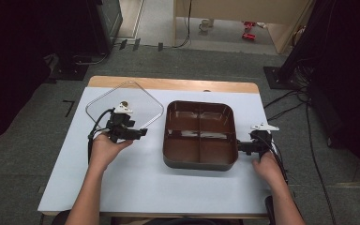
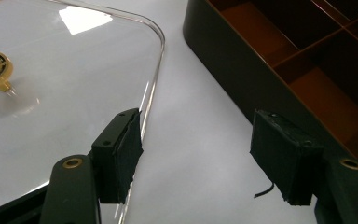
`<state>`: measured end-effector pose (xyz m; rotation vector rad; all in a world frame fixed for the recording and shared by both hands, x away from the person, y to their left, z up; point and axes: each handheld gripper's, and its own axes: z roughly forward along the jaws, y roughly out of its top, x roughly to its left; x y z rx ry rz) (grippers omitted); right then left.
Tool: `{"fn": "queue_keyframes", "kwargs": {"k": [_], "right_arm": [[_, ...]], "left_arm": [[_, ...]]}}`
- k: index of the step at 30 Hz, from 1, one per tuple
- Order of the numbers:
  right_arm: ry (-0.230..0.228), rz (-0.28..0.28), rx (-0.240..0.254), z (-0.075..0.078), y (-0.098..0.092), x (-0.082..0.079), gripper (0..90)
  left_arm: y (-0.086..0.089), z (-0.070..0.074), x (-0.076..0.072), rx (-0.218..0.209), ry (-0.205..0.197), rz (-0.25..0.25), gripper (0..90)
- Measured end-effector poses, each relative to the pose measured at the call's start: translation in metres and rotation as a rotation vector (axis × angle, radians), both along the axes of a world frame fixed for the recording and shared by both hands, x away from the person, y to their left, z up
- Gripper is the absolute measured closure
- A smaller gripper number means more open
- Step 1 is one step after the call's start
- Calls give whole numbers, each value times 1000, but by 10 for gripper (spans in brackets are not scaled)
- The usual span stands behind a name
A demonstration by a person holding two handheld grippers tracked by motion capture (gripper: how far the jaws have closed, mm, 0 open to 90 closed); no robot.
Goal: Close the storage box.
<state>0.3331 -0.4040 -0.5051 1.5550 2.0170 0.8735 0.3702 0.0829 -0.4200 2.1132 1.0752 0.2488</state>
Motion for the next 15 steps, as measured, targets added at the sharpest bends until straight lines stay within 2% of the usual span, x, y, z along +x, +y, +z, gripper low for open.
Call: {"fn": "queue_keyframes", "kwargs": {"k": [5, 10, 12, 15], "right_arm": [[1, 0, -3, 0, 0, 0, 35], [0, -1, -5, 0, 1, 0, 34], [0, -1, -5, 0, 0, 0, 34], [0, -1, -5, 0, 0, 0, 34]], "left_arm": [[4, 2, 7, -15, -2, 19, 341], [7, 6, 15, -13, -13, 31, 343], [8, 7, 20, -26, -9, 44, 342], [8, 8, 28, -17, -15, 42, 342]]}}
